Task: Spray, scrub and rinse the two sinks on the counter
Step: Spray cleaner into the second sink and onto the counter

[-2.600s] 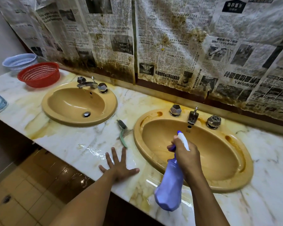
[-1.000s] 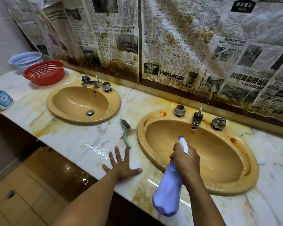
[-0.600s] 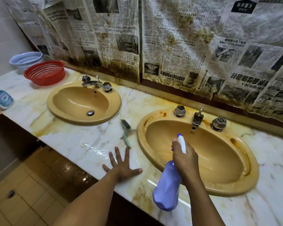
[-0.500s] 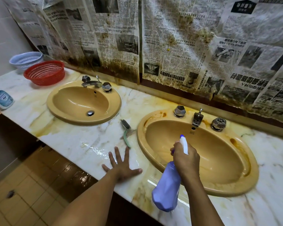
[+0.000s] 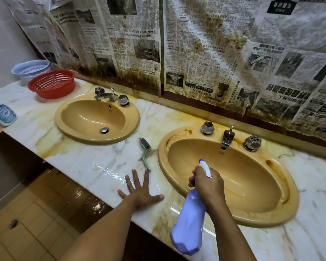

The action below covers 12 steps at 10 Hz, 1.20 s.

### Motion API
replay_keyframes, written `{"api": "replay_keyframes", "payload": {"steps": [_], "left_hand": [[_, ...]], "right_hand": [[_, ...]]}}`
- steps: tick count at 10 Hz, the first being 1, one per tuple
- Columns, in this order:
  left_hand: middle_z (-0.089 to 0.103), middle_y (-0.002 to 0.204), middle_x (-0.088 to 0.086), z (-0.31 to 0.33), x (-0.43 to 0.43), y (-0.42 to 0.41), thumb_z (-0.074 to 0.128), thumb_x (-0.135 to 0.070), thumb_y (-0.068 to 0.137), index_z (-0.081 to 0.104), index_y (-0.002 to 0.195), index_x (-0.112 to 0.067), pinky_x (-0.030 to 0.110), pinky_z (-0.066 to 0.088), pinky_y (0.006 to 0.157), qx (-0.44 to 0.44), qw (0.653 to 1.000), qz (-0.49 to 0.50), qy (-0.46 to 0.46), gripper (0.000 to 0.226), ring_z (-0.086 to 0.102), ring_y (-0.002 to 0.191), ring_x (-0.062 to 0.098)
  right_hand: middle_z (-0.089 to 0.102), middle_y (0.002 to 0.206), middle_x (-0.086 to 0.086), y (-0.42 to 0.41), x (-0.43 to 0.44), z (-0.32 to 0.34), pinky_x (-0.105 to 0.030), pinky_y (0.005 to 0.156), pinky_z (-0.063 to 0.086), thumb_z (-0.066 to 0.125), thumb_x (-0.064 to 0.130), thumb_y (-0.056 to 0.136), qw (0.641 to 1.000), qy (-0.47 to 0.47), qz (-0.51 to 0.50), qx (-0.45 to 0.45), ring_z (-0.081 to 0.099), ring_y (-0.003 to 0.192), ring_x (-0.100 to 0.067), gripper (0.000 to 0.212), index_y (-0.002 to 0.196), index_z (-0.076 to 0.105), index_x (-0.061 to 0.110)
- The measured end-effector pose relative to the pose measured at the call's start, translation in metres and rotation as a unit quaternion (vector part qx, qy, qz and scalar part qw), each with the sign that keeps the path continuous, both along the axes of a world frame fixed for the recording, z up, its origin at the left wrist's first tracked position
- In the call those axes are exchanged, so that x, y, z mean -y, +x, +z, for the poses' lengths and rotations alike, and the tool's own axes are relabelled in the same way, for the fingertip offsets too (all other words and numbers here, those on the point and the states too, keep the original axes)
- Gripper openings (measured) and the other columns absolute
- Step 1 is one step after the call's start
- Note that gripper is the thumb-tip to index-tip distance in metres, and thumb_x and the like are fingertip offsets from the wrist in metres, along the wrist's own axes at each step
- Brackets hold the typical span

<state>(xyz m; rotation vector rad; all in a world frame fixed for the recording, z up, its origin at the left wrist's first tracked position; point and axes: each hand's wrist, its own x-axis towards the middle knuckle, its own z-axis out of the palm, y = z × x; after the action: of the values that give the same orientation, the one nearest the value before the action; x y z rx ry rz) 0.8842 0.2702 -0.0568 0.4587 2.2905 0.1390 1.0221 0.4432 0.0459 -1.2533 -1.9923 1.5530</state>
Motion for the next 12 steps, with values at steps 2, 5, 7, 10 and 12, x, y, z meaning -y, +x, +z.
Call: {"api": "replay_keyframes", "payload": {"steps": [2, 5, 7, 10, 12], "left_hand": [[-0.06, 0.147, 0.001, -0.001, 0.0, -0.001, 0.055, -0.089, 0.076, -0.037, 0.15, -0.047, 0.078, -0.007, 0.111, 0.003, 1.0, 0.002, 0.001, 0.125, -0.046, 0.143, 0.039], [-0.061, 0.146, 0.002, -0.004, 0.0, -0.003, 0.054, -0.091, 0.074, -0.038, 0.149, -0.048, 0.079, -0.007, 0.11, 0.001, 1.0, -0.001, -0.002, 0.126, -0.045, 0.144, 0.039], [-0.06, 0.147, 0.002, -0.004, 0.001, -0.002, 0.054, -0.091, 0.074, -0.038, 0.149, -0.048, 0.079, -0.007, 0.111, 0.001, 1.0, -0.001, -0.002, 0.126, -0.045, 0.144, 0.039], [-0.06, 0.146, 0.002, -0.002, 0.001, -0.003, 0.054, -0.091, 0.075, -0.037, 0.149, -0.047, 0.079, -0.007, 0.111, 0.002, 1.0, -0.002, 0.0, 0.126, -0.045, 0.143, 0.04], [-0.061, 0.146, 0.002, -0.002, 0.001, -0.003, 0.054, -0.091, 0.074, -0.037, 0.149, -0.047, 0.079, -0.007, 0.111, 0.002, 1.0, -0.003, -0.001, 0.126, -0.046, 0.143, 0.04]], "right_hand": [[0.067, 0.081, -0.002, 0.001, 0.001, -0.002, -0.046, 0.087, 0.053, 0.049, 0.043, 0.095, 1.0, -0.003, 0.025, -0.008, 0.062, 0.082, -0.029, 0.032, 0.086, 0.062, 0.015], [0.069, 0.06, -0.007, -0.001, -0.008, 0.005, -0.05, 0.075, 0.059, 0.049, 0.028, 0.093, 0.998, -0.024, -0.051, -0.01, 0.069, 0.071, -0.036, 0.033, 0.071, 0.064, 0.009], [0.068, 0.083, -0.003, -0.001, -0.008, 0.007, -0.044, 0.086, 0.052, 0.05, 0.048, 0.091, 1.0, -0.019, 0.008, -0.016, 0.062, 0.084, -0.027, 0.037, 0.088, 0.067, 0.015], [0.067, 0.07, -0.014, 0.0, -0.005, 0.004, -0.053, 0.08, 0.058, 0.043, 0.041, 0.08, 1.0, 0.007, -0.016, 0.025, 0.065, 0.077, -0.04, 0.038, 0.08, 0.066, 0.011], [0.069, 0.083, -0.001, -0.001, -0.006, 0.006, -0.04, 0.083, 0.051, 0.042, 0.049, 0.083, 1.0, 0.013, 0.01, 0.003, 0.06, 0.083, -0.027, 0.039, 0.081, 0.061, 0.014]]}}
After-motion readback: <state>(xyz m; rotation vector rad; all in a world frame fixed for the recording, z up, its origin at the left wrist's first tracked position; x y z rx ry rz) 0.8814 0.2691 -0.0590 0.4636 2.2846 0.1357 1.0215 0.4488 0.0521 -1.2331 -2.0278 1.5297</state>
